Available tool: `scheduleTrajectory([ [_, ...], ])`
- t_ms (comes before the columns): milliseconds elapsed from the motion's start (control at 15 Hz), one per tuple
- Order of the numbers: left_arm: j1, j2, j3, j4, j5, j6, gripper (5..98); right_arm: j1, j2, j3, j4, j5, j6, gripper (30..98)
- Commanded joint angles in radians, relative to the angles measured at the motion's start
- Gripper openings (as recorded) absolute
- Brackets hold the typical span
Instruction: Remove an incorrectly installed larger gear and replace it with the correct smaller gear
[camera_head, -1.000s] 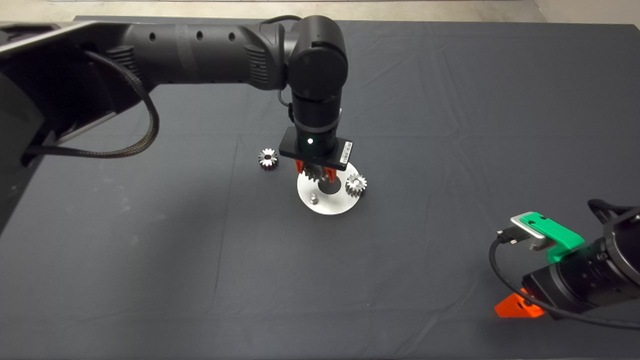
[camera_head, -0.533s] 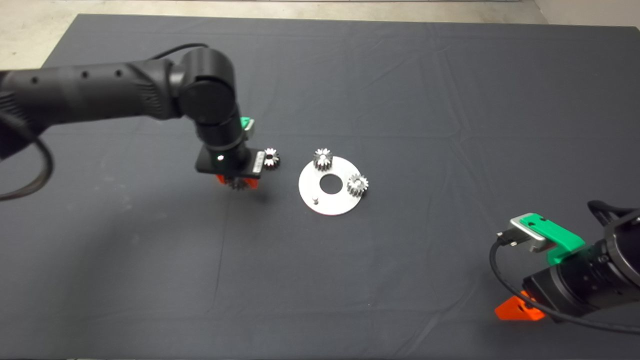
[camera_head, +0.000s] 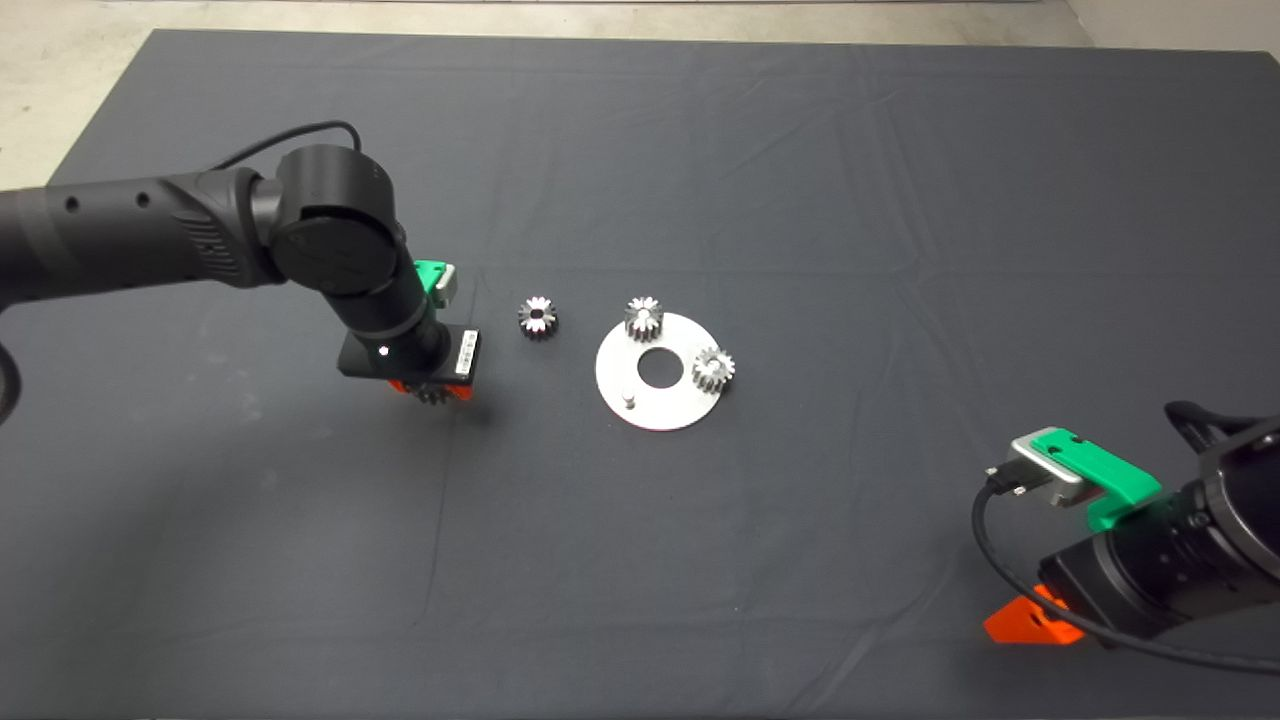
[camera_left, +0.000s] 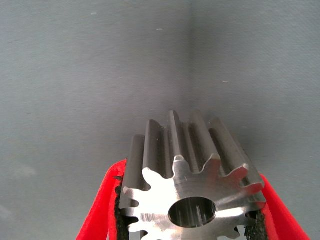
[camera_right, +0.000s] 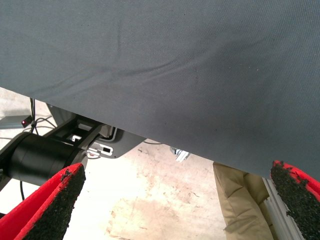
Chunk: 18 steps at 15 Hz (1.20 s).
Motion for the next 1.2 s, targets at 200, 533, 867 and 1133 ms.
scheduleTrajectory([
  [200,-0.022,0.0,0.007,0.01,0.06,0.003,39.2,0.011,0.003,0.01,0.033,-0.076,0.009,97.7],
  [533,-0.023,-0.015,-0.027,-0.018,0.066,0.069,44.0,0.01,0.007,0.01,0.033,-0.074,0.009,97.7],
  [867,-0.028,-0.016,-0.035,-0.073,0.067,0.108,48.2,0.01,0.008,0.016,0.033,-0.077,0.009,97.7],
  [1133,-0.031,0.027,-0.083,-0.073,0.066,0.122,49.4,0.005,0.011,0.016,0.033,-0.074,0.011,97.7],
])
